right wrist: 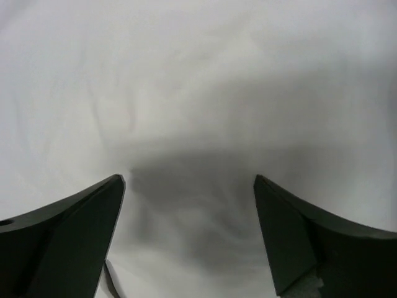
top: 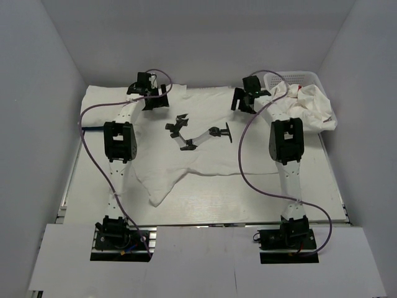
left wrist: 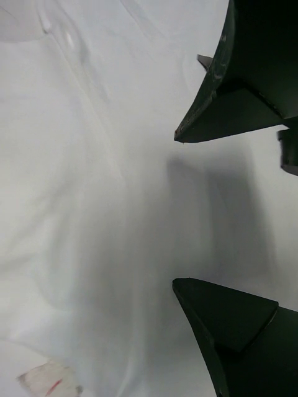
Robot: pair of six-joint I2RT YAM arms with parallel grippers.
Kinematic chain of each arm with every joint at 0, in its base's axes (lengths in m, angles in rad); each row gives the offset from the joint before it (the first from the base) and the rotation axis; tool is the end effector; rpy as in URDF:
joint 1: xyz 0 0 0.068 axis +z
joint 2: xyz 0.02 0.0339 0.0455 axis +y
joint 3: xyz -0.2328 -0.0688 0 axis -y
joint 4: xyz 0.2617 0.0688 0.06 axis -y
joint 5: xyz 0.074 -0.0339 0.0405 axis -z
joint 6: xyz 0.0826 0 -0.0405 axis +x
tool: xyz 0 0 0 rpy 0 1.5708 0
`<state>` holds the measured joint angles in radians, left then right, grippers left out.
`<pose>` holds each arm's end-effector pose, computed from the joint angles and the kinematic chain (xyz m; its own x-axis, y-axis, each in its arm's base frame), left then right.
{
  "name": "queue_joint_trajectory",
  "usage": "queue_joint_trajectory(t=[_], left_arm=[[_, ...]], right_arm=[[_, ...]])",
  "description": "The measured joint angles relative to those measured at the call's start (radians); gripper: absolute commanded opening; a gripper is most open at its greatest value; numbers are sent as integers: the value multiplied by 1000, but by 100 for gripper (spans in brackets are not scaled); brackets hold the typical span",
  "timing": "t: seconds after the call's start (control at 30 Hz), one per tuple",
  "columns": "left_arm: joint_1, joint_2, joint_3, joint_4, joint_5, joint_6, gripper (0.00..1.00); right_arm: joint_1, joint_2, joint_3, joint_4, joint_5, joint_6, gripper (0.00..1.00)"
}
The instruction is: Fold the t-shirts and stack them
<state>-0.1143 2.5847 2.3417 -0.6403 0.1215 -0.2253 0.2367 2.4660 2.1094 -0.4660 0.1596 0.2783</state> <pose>0.5801 -0.0767 0.1113 -0.7908 -0.1324 -0.5976 0.0133 0.9724 -0.2331 0.5608 0.1218 0.1099 -0.7198 0.1054 -0.6861 0.0742 0.9944 0.0749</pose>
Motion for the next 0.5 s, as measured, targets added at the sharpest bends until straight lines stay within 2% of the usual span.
queue_joint_trajectory(t=[0.03, 0.13, 0.23, 0.37, 0.5], left_arm=[[0, 13, 25, 3, 0, 2, 100], [2, 25, 63, 27, 6, 7, 100], [2, -11, 41, 39, 13, 6, 100], [-1, -229, -173, 13, 2, -17, 100], [-14, -531, -457, -29, 2, -73, 100]], right_arm=[[2, 1, 14, 4, 15, 35, 90], [-4, -13, 38, 7, -32, -119, 90], [1, -56, 28, -10, -76, -204, 90], [28, -224, -95, -6, -147, -247, 90], [83, -438, -255, 23, -210, -257, 90]])
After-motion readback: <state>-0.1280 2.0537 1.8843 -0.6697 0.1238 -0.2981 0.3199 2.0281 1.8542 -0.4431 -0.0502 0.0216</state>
